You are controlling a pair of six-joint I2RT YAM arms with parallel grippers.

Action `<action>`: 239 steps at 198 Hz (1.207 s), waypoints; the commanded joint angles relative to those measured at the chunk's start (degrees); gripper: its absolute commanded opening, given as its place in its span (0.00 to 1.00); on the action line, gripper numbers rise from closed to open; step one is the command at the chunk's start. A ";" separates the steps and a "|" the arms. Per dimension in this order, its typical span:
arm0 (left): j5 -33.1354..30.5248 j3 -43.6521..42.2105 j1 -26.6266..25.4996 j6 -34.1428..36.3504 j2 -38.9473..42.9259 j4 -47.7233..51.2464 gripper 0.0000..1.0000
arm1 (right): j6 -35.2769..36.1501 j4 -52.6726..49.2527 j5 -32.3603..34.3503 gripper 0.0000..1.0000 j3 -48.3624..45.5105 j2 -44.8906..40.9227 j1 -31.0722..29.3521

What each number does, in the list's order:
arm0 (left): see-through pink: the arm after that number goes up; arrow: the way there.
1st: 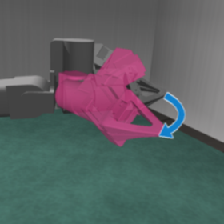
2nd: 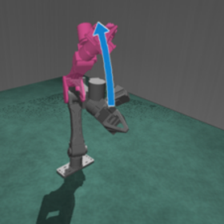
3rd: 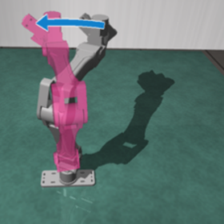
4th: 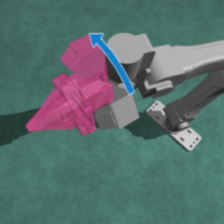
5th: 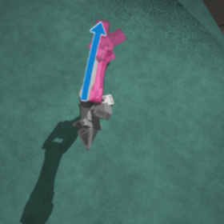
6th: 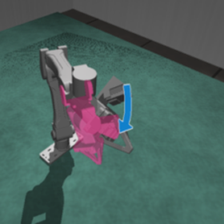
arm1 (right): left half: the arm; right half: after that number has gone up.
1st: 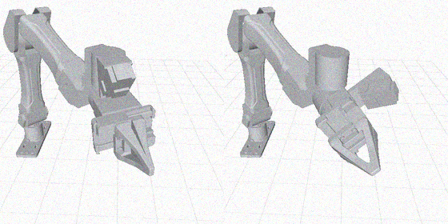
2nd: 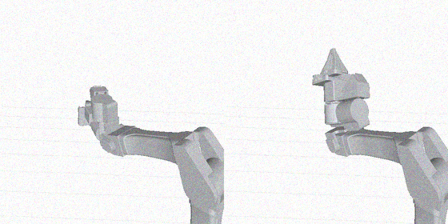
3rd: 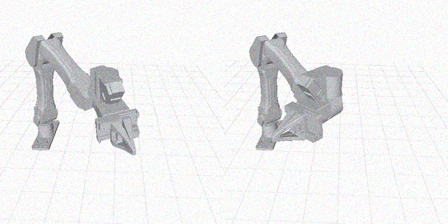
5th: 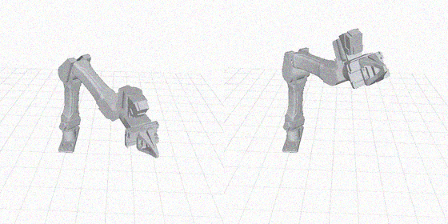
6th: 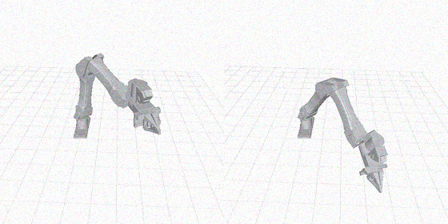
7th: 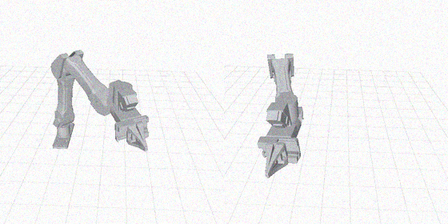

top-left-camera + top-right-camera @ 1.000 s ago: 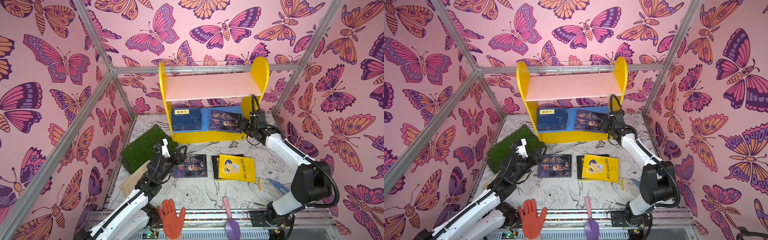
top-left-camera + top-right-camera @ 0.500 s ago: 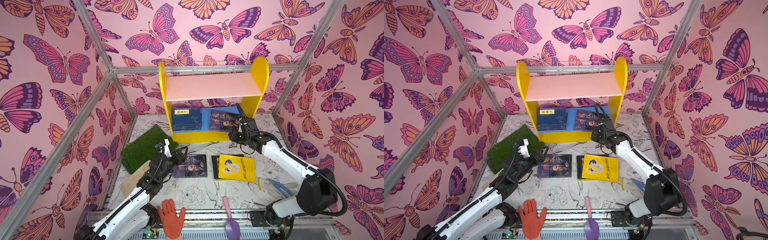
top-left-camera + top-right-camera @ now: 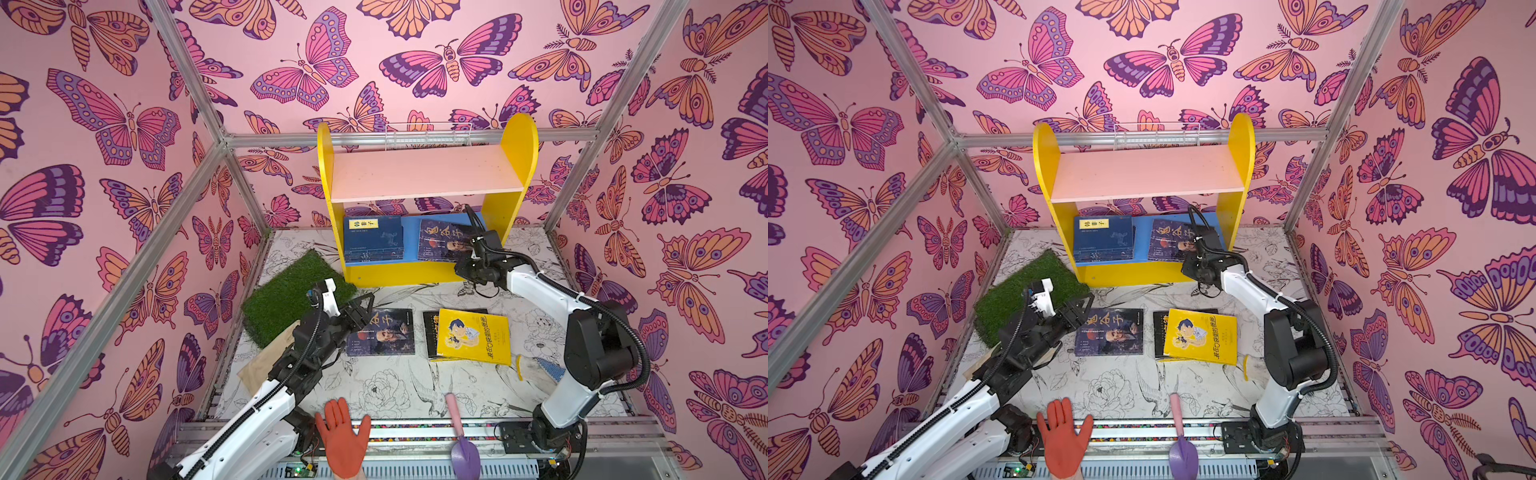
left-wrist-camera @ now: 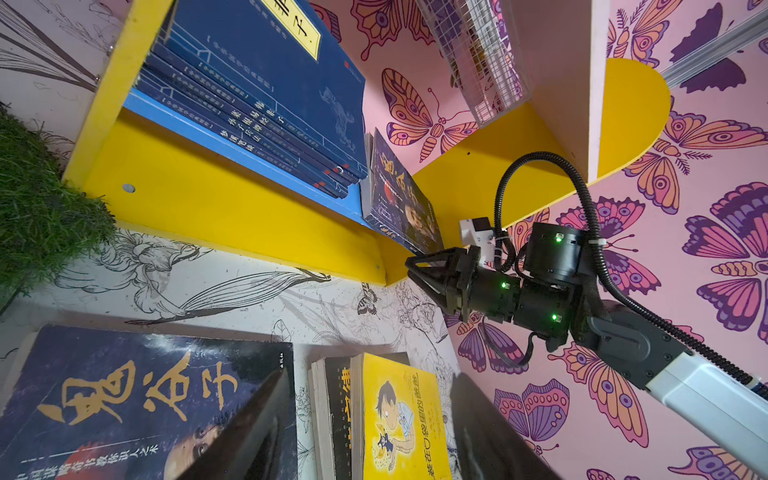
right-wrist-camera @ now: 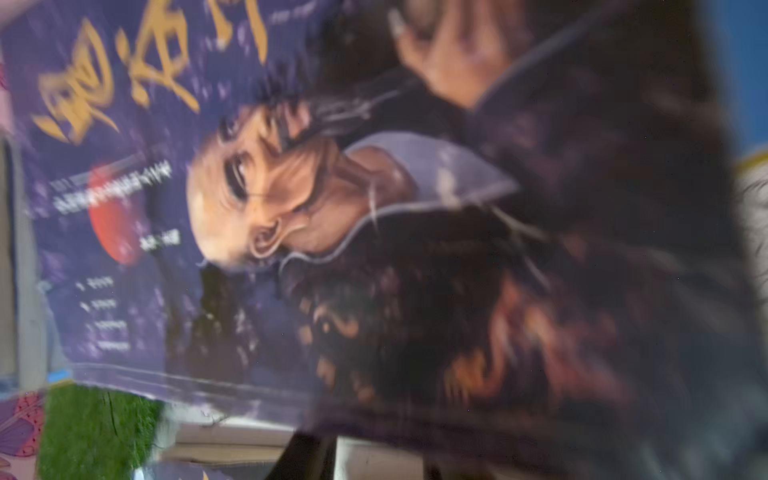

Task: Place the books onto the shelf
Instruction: 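Open the right gripper and pull it back from the shelf, then move the right gripper to the pile and grasp another purple book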

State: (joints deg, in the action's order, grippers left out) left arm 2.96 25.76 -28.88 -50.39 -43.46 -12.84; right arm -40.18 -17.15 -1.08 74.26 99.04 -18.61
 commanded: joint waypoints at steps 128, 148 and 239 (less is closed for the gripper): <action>-1.36 -1.74 5.47 -2.58 -3.46 15.98 0.63 | 4.12 1.53 -2.10 0.32 5.92 3.03 2.70; 0.82 -2.72 8.12 -2.66 -4.32 17.02 0.63 | 4.00 2.04 -4.37 0.32 4.06 1.63 2.41; 4.57 2.31 12.10 5.62 -17.53 26.01 0.62 | 18.63 -7.21 -17.38 0.46 -6.04 -2.53 -18.76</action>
State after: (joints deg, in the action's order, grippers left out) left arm 5.93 25.69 -17.15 -47.94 -58.04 9.93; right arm -28.36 -17.45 -13.61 68.90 95.64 -31.57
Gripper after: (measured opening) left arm 0.618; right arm 0.438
